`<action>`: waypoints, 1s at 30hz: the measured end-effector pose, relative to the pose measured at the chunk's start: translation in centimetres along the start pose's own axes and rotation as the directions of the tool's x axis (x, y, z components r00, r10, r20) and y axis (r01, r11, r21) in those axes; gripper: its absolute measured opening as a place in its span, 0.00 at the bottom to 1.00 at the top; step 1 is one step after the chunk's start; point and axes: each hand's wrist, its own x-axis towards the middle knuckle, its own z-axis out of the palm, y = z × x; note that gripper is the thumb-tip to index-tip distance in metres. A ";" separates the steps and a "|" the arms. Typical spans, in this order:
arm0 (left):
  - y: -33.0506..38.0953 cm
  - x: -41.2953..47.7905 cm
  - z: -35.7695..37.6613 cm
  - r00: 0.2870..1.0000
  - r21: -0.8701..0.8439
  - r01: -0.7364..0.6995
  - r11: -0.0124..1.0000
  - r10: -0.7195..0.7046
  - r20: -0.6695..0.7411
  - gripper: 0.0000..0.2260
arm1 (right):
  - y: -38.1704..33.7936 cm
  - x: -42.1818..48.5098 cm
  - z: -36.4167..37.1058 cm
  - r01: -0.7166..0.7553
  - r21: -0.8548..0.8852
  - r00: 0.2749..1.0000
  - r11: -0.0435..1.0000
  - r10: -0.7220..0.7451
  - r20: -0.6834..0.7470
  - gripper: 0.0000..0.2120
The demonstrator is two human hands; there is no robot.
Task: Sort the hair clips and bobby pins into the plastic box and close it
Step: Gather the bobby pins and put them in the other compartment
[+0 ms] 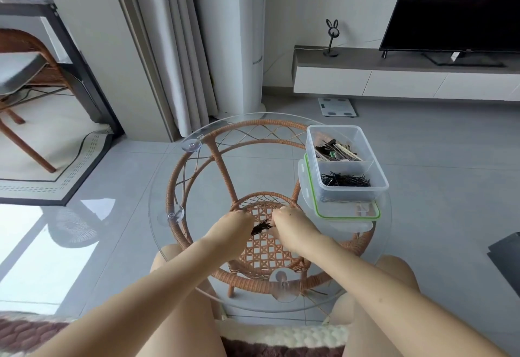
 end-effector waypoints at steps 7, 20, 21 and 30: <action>-0.9 0.9 -0.8 0.999 -0.070 -0.026 0.997 0.028 0.020 0.11 | -0.2 -0.3 -0.4 0.041 -0.051 0.997 0.998 -0.038 0.066 0.10; -2.4 1.6 -1.7 0.989 -0.282 -0.070 0.957 0.030 -0.144 0.09 | 8.4 -0.8 -9.8 -0.145 -0.026 0.930 0.989 0.127 -0.344 0.10; -2.4 1.8 -2.1 0.988 -0.287 -0.075 0.955 0.033 -0.151 0.09 | 9.5 -0.5 -10.3 -0.165 -0.083 0.926 0.983 0.125 -0.356 0.10; 1.0 4.3 -7.1 0.965 -0.309 -0.197 0.930 0.129 -0.229 0.07 | 13.6 0.9 -10.5 -0.102 0.027 0.974 0.994 0.105 -0.203 0.08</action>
